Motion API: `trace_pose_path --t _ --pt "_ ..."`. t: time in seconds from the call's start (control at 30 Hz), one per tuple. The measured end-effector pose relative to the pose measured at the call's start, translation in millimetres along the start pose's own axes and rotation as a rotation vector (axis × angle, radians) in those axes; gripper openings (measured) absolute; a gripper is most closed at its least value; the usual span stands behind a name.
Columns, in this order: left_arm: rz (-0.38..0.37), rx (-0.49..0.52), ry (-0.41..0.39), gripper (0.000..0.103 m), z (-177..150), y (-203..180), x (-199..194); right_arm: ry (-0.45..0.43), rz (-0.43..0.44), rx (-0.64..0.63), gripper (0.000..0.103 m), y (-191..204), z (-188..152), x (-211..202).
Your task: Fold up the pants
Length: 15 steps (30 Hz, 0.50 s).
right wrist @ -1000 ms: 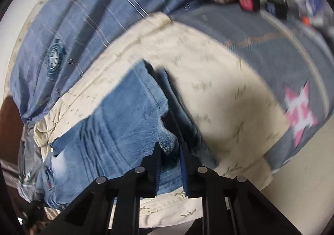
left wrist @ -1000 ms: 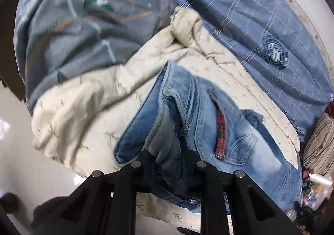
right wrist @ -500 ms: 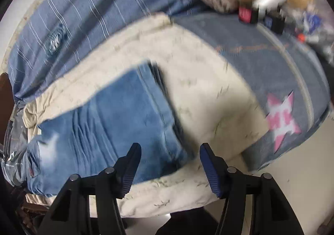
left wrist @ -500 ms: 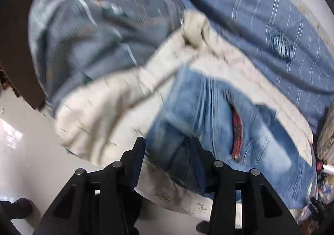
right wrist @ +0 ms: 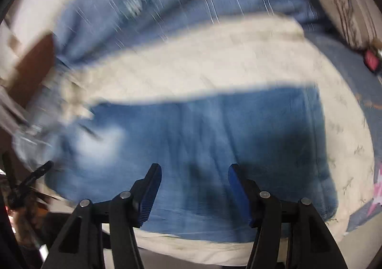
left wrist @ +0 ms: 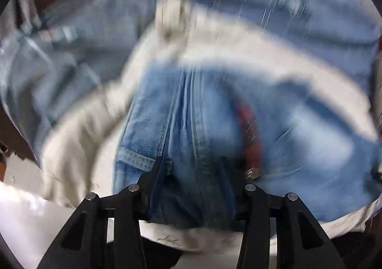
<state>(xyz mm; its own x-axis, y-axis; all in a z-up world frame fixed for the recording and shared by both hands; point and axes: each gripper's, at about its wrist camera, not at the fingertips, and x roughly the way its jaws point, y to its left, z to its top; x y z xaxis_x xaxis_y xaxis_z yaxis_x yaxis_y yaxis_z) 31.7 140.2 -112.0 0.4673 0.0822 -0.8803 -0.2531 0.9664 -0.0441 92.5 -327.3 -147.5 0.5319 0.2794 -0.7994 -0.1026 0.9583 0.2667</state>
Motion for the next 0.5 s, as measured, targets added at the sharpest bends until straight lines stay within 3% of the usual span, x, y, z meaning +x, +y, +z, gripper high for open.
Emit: trace_pose_path --t 0.03,0.07,0.13,0.2,0.3,0.33,0.4,0.43,0.5 --pt "-0.007 0.002 -0.02 0.047 -1.3 3.0 1.1 0.048 -0.104 0.011 0.062 -6.6 -1.0 14.2" --pt "0.004 0.014 -0.044 0.047 -1.6 3.0 -3.4 0.064 -0.134 0.006 0.062 -8.2 -0.9 17.1" --pt "0.001 0.011 -0.077 0.047 1.1 2.4 -19.3 0.034 -0.116 -0.011 0.062 1.2 4.2 2.7" --pt "-0.016 0.003 -0.168 0.05 7.1 2.1 -41.1 -0.012 -0.109 -0.052 0.062 19.3 16.1 -14.2" --pt "-0.008 0.021 -0.289 0.065 11.4 -2.5 -57.0 -0.068 -0.016 -0.145 0.062 67.8 43.2 -28.3" --pt "0.024 0.04 -0.285 0.068 13.8 -4.5 -50.9 -0.065 0.059 -0.178 0.062 89.5 54.1 -27.1" --pt "0.066 0.045 -0.154 0.068 16.5 -0.2 -14.6 -0.049 0.155 -0.222 0.062 123.2 71.7 -16.6" --pt "0.057 0.033 -0.113 0.069 15.8 3.9 0.6 -0.031 0.194 -0.259 0.062 146.8 83.2 -3.2" --pt "0.006 -0.012 -0.125 0.071 12.0 14.8 8.6 0.019 0.224 -0.309 0.062 184.9 101.3 24.2"
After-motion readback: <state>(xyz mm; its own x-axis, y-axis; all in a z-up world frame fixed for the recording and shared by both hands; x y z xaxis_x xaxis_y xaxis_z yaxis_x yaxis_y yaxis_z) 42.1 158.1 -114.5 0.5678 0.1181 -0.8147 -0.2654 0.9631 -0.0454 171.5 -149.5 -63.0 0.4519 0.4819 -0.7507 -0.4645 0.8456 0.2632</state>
